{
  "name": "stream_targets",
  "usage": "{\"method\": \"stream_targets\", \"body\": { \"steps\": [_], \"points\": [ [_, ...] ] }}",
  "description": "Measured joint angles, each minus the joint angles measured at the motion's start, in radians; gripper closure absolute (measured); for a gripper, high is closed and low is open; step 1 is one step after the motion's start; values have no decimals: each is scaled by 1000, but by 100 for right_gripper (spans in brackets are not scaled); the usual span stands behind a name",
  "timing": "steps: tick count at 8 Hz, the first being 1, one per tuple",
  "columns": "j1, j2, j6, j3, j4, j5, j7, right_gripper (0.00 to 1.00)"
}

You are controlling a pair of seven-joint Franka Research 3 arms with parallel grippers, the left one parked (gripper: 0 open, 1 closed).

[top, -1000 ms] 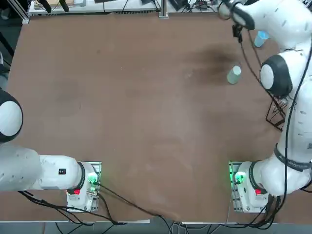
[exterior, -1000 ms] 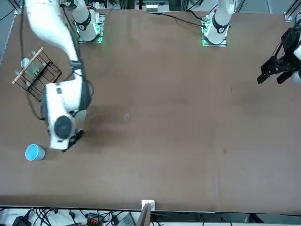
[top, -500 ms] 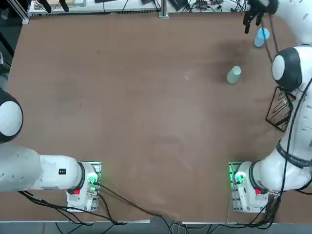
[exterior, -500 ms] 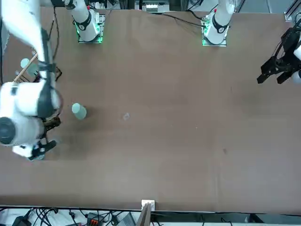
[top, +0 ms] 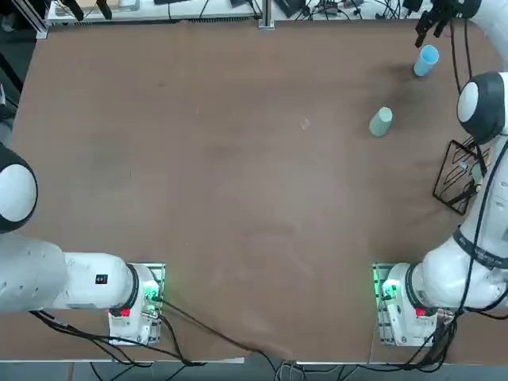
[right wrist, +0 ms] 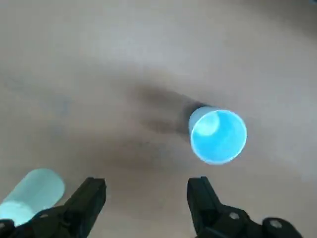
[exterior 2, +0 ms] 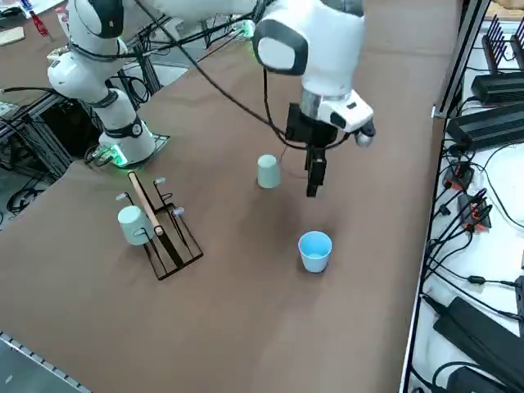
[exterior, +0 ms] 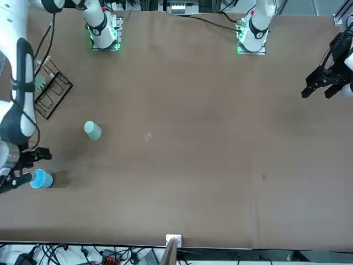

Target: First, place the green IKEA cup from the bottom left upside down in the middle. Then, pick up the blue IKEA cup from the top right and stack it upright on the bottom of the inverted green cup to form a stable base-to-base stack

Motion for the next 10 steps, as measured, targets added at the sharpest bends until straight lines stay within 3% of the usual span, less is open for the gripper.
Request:
{"method": "stream_targets", "body": {
  "steps": [4, 10],
  "points": [
    [-30, 73, 204, 0, -64, 12, -54, 5],
    [-41, 109, 226, -1, -75, 6, -150, 10]
  ]
}}
